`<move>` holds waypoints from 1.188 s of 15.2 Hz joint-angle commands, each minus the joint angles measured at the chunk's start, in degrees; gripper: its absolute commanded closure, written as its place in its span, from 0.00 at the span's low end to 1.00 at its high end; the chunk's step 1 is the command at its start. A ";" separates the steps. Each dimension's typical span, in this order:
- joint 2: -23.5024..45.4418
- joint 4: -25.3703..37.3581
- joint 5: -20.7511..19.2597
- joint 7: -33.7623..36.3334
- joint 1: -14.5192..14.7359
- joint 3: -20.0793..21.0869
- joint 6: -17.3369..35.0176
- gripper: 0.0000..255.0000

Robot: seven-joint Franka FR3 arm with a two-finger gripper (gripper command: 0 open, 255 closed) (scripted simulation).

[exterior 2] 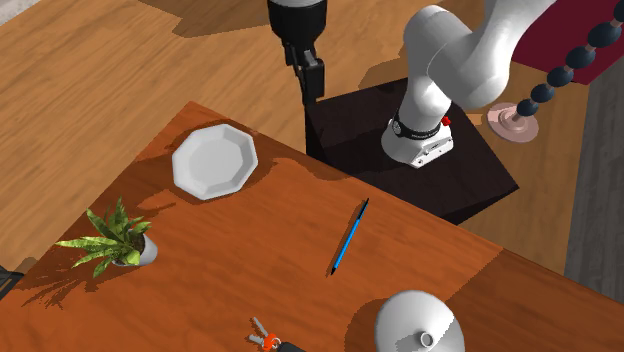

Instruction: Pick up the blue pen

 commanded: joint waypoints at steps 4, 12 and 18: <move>2.94 -4.32 2.47 -3.16 4.55 2.00 8.45 0.00; 9.64 -8.48 6.41 -8.30 12.06 5.74 21.26 0.00; 15.81 -10.24 9.20 -12.35 17.67 8.87 30.76 0.00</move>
